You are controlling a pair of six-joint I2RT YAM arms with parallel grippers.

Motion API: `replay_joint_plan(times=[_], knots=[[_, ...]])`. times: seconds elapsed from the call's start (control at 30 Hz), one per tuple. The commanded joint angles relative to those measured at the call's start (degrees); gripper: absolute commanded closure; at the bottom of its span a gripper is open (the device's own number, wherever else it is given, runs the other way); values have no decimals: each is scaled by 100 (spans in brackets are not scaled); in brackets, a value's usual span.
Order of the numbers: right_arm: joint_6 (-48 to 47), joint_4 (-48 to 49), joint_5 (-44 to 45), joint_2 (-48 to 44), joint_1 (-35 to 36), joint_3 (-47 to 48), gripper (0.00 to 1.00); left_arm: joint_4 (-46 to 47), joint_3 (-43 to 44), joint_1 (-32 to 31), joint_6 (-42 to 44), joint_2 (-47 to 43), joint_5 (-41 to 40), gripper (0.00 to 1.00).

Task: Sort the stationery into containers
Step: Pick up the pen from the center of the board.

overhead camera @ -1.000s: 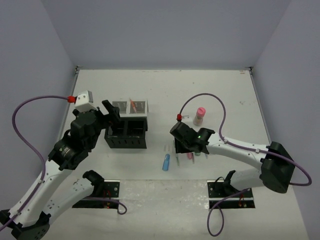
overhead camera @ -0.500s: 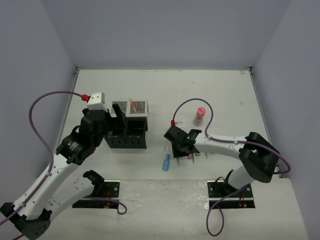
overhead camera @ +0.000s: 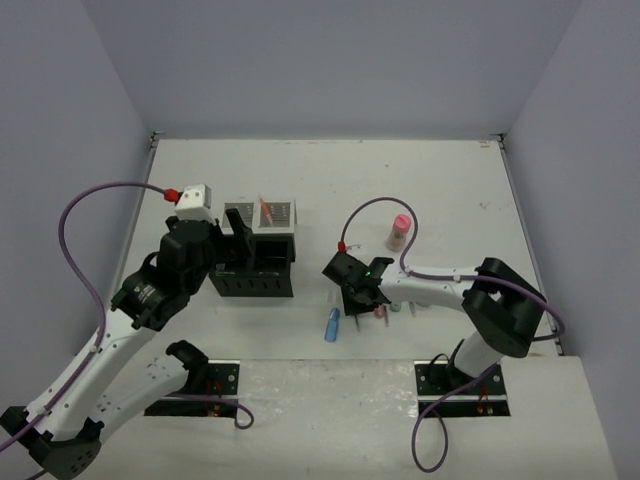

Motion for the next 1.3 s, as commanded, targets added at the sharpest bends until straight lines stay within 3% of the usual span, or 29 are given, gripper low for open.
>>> replay_joint_plan(times=[0.0, 0.07, 0.13, 0.2, 0.37, 0.77, 0.93, 1.07, 1.17, 1.27], knots=[[117, 104, -2, 270, -80, -112, 78, 142, 175, 41, 266, -38, 139, 0], [126, 104, 0, 232, -108, -142, 83, 125, 202, 34, 277, -29, 166, 0], [126, 104, -7, 207, -125, -153, 96, 119, 237, 34, 297, -18, 210, 0], [131, 102, -24, 154, -135, -189, 100, 116, 240, 34, 306, -38, 260, 0], [238, -74, 91, -199, -132, -249, 100, 151, 224, 39, 306, -84, 411, 0], [252, -1258, 659, -2234, -128, -12, 100, 441, 488, 34, 244, 167, 1182, 0], [103, -1749, 1036, -3223, -136, 347, 100, 415, 1294, 25, 288, 805, 1620, 0], [36, -1936, 1280, -3668, -137, 546, 100, 420, 1674, -349, 61, 1450, 1504, 0], [33, -2083, 1443, -3902, -128, 537, 100, 457, 1653, -971, -207, 1867, 798, 0], [50, -2177, 1546, -4116, -135, 456, 100, 523, 1521, -1390, -499, 2161, 618, 0]])
